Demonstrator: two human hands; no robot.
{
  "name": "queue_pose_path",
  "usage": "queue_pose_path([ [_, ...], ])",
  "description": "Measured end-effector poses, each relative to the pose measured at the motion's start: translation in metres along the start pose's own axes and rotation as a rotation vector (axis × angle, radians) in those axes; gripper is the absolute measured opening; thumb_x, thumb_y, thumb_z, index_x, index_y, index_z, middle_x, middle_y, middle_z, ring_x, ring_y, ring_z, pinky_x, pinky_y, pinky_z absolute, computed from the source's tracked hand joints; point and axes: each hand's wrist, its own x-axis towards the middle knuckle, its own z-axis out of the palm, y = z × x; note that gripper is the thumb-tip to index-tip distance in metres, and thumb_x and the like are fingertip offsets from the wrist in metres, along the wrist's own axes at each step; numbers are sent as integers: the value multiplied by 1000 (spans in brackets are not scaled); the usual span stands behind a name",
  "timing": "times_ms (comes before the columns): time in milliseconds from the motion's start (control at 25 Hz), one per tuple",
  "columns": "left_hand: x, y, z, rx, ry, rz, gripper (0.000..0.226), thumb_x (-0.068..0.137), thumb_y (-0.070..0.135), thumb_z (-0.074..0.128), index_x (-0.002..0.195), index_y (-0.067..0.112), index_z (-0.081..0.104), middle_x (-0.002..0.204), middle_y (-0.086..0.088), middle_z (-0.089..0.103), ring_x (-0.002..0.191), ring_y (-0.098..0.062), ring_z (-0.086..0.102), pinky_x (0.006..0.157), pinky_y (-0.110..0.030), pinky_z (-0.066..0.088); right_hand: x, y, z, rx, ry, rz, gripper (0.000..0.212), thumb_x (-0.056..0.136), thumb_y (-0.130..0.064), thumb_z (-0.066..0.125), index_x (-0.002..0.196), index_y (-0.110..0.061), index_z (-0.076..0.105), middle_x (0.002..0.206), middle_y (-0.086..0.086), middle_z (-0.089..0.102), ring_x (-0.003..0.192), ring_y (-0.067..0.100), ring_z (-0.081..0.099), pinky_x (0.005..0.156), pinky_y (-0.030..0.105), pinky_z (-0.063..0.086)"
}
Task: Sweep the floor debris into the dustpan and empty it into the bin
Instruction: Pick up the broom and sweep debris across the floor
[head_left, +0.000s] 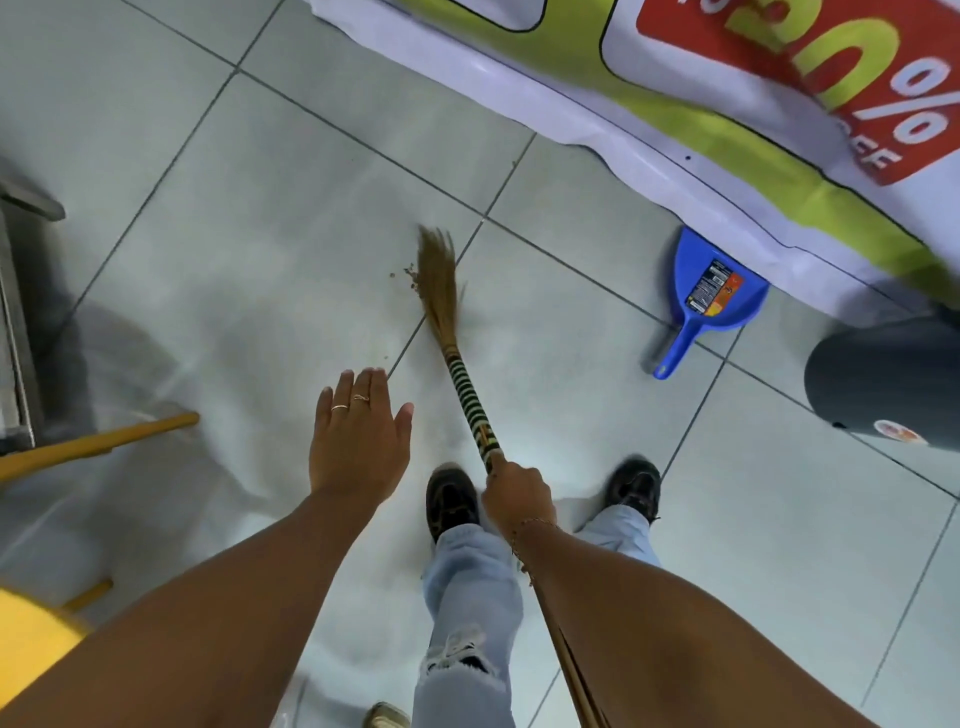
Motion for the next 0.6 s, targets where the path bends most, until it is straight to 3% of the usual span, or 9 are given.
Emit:
queue_pose_path([
  [280, -7, 29, -26, 40, 46, 67, 54, 95, 35, 39, 137, 0, 38, 139, -20, 50, 135, -34, 39, 114, -47, 32, -39, 47, -47, 15, 179, -70, 38, 94, -21, 36, 132, -25, 36, 95, 16, 66, 85, 35, 65, 68, 38, 49],
  [440, 21, 98, -42, 50, 74, 159, 56, 96, 34, 37, 141, 1, 31, 146, -19, 42, 140, -33, 31, 117, -46, 25, -16, 84, -126, 143, 264, 83, 42, 93, -41, 39, 133, -32, 34, 107, 17, 64, 97, 37, 62, 83, 41, 49],
  [520, 45, 153, -37, 52, 52, 209, 57, 97, 35, 33, 144, 4, 23, 151, -15, 33, 143, -29, 22, 119, -43, 17, 20, 116, -167, 194, 210, 179, 47, 89, -54, 37, 129, -29, 43, 112, 17, 64, 102, 38, 60, 89, 42, 47],
  [600, 69, 219, -21, 63, 10, 259, 57, 97, 34, 33, 145, 5, 20, 152, -13, 31, 144, -28, 19, 120, -41, 15, 62, 166, -211, 306, 156, 245, 48, 88, -53, 38, 110, -15, 60, 105, 17, 69, 89, 36, 67, 85, 39, 52],
])
